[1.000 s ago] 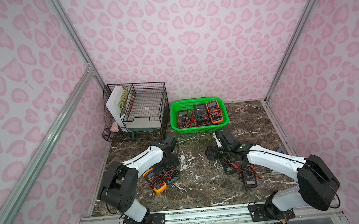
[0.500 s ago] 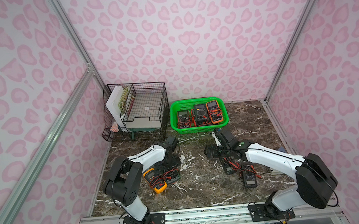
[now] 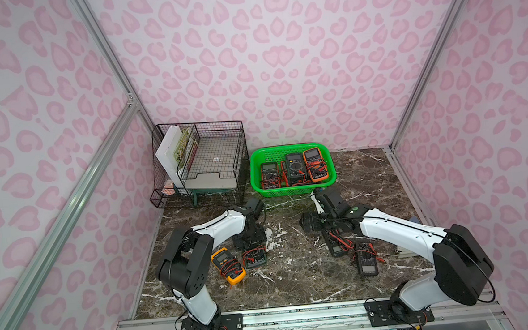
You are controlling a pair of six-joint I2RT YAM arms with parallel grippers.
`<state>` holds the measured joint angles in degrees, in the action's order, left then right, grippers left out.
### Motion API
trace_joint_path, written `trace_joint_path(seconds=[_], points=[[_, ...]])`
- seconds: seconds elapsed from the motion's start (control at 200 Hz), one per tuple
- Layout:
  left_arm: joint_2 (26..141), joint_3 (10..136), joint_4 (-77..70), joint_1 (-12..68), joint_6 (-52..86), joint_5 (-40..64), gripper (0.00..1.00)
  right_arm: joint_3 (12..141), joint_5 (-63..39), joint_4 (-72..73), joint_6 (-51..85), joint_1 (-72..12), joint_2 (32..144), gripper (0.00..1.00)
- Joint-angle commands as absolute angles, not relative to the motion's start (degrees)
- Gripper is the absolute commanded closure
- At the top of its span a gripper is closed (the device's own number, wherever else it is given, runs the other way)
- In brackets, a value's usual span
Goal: Put the multimeter into the basket
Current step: Pick up the multimeter from the center of the board.
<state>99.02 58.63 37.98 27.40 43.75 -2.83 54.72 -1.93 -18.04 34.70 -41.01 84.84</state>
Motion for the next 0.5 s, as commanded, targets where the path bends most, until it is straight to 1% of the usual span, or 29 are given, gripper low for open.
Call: trace_joint_path(seconds=[0.0, 0.27, 0.495], points=[[99.5, 59.3, 38.0, 27.3, 42.1, -1.3, 0.32, 55.2, -1.2, -18.2, 34.9, -41.1, 84.9, 0.01], [99.2, 64.3, 40.7, 27.3, 39.2, -0.6, 0.60, 55.0, -0.7, -17.5, 35.7, -41.1, 84.8, 0.01], [99.3, 70.0, 45.6, 27.3, 36.8, 0.1, 0.99, 54.9, -0.3, -16.5, 36.0, -41.0, 84.6, 0.01]])
